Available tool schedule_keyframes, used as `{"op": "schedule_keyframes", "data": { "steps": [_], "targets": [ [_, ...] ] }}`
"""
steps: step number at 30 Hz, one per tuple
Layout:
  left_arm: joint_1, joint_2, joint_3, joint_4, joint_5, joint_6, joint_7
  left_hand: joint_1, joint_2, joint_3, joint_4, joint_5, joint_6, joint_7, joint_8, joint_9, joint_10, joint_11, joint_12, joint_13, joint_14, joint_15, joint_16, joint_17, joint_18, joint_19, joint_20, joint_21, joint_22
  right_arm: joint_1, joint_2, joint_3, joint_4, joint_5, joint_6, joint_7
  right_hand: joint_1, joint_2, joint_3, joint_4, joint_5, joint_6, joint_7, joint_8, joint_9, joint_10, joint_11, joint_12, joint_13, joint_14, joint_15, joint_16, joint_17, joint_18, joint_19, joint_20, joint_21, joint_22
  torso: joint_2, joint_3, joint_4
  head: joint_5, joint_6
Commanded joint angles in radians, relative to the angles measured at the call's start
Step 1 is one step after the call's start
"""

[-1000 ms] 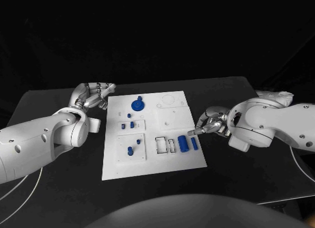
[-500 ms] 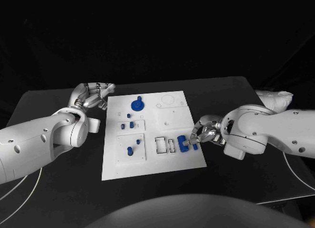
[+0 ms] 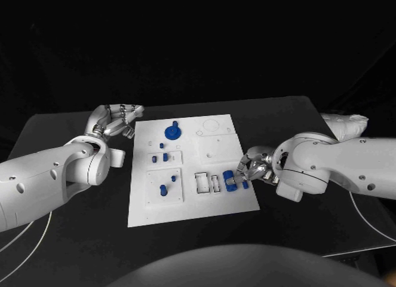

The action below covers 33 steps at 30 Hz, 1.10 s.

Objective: Assemble the parts on the task board

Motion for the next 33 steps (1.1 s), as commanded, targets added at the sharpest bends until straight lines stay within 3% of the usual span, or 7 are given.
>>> {"op": "schedule_keyframes", "data": {
  "steps": [1,6,19,26,33],
  "targets": [
    [0.001,0.001,0.001,0.003,-0.005,0.017,0.007,0.002,0.008,-0.007,-0.001,0.006,-0.007,-0.001,0.005,0.0,-0.003,-0.005,0.0,0.001,-0.004,-0.002,-0.003,-0.001,0.011,-0.003,0.002,-0.001,-0.001,-0.005,0.011,0.0,-0.01,0.007,0.002,-0.046,0.01,0.006,0.008,0.0,-0.005,0.009,0.047,-0.003,-0.002,0.105,0.008,0.003,0.263,0.104,0.009,0.004,0.263,-0.007,0.103,0.008,0.004,0.263,0.001,-0.0002,0.0004,0.002,0.0],
    [0.001,0.0,0.001,0.002,-0.005,0.018,0.007,0.002,0.008,-0.007,-0.001,0.006,-0.007,-0.001,0.005,0.0,-0.003,-0.005,0.0,0.001,-0.004,-0.002,-0.003,-0.001,0.011,-0.003,0.002,-0.001,-0.001,-0.01,0.026,0.0,-0.023,0.005,0.012,-0.054,0.012,0.015,0.013,-0.004,-0.007,0.012,0.047,-0.004,-0.006,0.105,0.008,0.003,0.263,0.104,0.01,0.004,0.263,-0.007,0.103,0.009,0.004,0.263,0.0,0.0005,-0.0006,0.008,0.0],
    [0.001,-0.001,0.001,0.001,-0.005,0.024,0.008,0.001,0.009,-0.009,-0.001,0.006,-0.007,-0.001,0.005,0.0,-0.001,-0.005,0.001,0.002,-0.004,-0.002,-0.003,-0.001,0.011,-0.004,0.002,-0.002,-0.001,-0.013,0.07,0.0,-0.062,-0.011,0.038,-0.08,0.013,0.036,0.021,-0.012,-0.017,0.022,0.048,-0.007,-0.014,0.105,0.01,0.003,0.263,0.104,0.011,0.004,0.263,-0.007,0.103,0.011,0.004,0.263,-0.001,-0.0001,-0.001,0.005,0.0],
    [0.001,-0.002,0.001,0.001,-0.005,0.024,0.007,0.001,0.009,-0.009,-0.001,0.006,-0.007,-0.001,0.005,0.0,-0.001,-0.005,0.001,0.002,-0.004,-0.002,-0.003,-0.001,0.011,-0.004,0.002,-0.002,-0.001,-0.026,0.105,0.0,-0.1,-0.017,0.059,-0.097,-0.001,0.052,0.023,-0.014,-0.017,0.042,0.047,0.0,-0.016,0.105,0.009,0.003,0.263,0.104,0.011,0.004,0.263,-0.007,0.103,0.011,0.004,0.263,0.0,0.0004,-0.0001,0.003,0.0],
    [0.001,-0.004,0.001,0.001,-0.005,0.025,0.007,0.001,0.009,-0.009,-0.001,0.006,-0.007,-0.001,0.005,0.0,-0.001,-0.005,0.001,0.002,-0.004,-0.002,-0.003,-0.001,0.011,-0.004,0.002,-0.002,-0.001,-0.033,0.127,0.0,-0.116,-0.031,0.07,-0.108,0.018,0.071,0.04,-0.042,-0.009,0.058,0.043,0.009,-0.016,0.105,0.005,0.003,0.263,0.104,0.008,0.004,0.263,-0.007,0.103,0.01,0.004,0.263,0.0,-0.0002,-0.0005,0.003,0.0]
  ]
}}
